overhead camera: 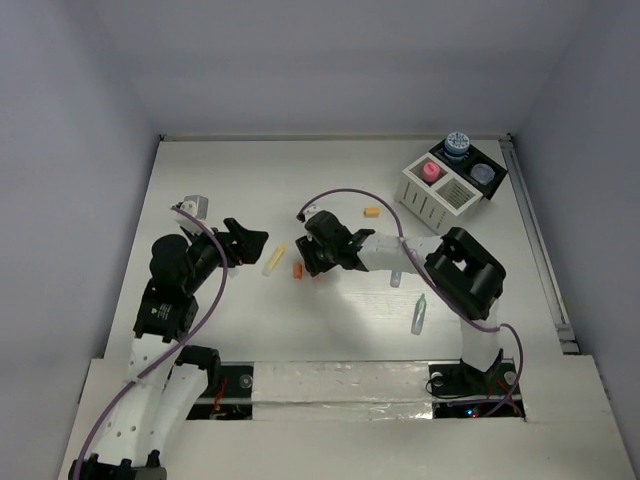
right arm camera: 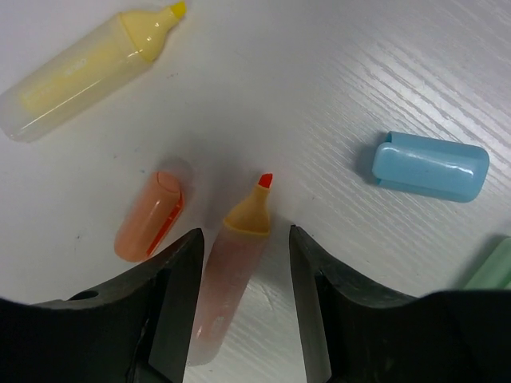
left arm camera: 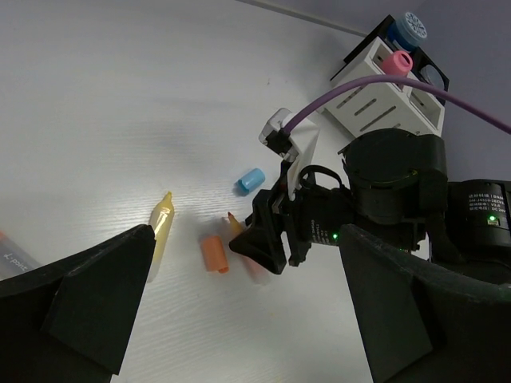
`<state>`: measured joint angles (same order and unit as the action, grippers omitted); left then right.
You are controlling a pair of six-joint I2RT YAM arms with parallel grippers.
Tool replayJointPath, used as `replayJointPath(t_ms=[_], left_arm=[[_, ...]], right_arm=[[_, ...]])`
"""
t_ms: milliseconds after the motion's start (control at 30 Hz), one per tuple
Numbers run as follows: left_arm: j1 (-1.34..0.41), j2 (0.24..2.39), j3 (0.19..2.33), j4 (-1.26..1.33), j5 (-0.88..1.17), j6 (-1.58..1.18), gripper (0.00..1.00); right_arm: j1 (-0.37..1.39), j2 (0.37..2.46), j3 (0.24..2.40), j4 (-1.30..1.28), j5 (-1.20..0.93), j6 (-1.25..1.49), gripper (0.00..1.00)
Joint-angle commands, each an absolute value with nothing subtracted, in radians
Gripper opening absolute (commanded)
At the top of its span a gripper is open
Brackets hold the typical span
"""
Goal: Sort the stationery into containers
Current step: Pick up the pen from the center of the board.
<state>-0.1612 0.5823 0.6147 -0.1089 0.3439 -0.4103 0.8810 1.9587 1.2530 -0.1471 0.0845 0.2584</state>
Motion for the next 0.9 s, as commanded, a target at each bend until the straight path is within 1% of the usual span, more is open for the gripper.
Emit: replayJointPath(t_ms=[0, 33, 67, 100, 233, 267, 300, 333, 433, 600, 733, 767, 833, 867], left_arm=[[-0.155, 0.586, 0.606, -0.075, 0.364, -0.422, 0.99], [-0.155, 0.586, 0.606, -0.074, 0.364, -0.422, 0.99], [-0.155, 0.586, 0.606, -0.072, 0.367, -0.423, 0.99], [-0.155, 0.586, 0.606, -0.071, 0.371, -0.425, 0.98], [-0.155, 0.6, 0.601, -0.057, 0.402, -0.431, 0.93], [-0.155, 0.604, 0.6, -0.054, 0.419, -0.433, 0.91], [-0.155, 0.612, 0.595, -0.049, 0.429, -0.437, 0.89], [-0.155, 0.615, 0.591, -0.035, 0.457, -0.449, 0.85], [-0.166, 0.629, 0.572, -0.014, 0.495, -0.468, 0.77], [-0.247, 0.632, 0.551, 0.0, 0.491, -0.503, 0.72], [-0.371, 0.655, 0.534, 0.052, 0.448, -0.534, 0.71], [-0.423, 0.663, 0.531, 0.061, 0.427, -0.541, 0.69], [-0.474, 0.689, 0.515, 0.09, 0.397, -0.57, 0.66], [-0.53, 0.696, 0.512, 0.097, 0.341, -0.58, 0.65]], right_arm=[[0.891, 1.986, 1.287, -0.192, 0.124, 0.253, 0.52], [0.891, 1.991, 1.29, -0.199, 0.133, 0.253, 0.48], [0.891, 1.994, 1.293, -0.202, 0.143, 0.256, 0.4], [0.891, 1.993, 1.293, -0.202, 0.15, 0.261, 0.28], [0.891, 1.954, 1.282, -0.192, 0.164, 0.268, 0.14], [0.891, 1.945, 1.282, -0.195, 0.167, 0.27, 0.09], [0.891, 1.919, 1.278, -0.193, 0.178, 0.276, 0.0], [0.891, 1.901, 1.272, -0.186, 0.181, 0.278, 0.0], [0.891, 1.823, 1.247, -0.17, 0.193, 0.281, 0.0], [0.891, 1.672, 1.187, -0.126, 0.193, 0.29, 0.0], [0.891, 1.576, 1.16, -0.085, 0.187, 0.302, 0.0], [0.891, 1.551, 1.157, -0.075, 0.184, 0.305, 0.0], [0.891, 1.539, 1.163, -0.066, 0.179, 0.319, 0.0], [0.891, 1.534, 1.172, -0.061, 0.178, 0.325, 0.0]])
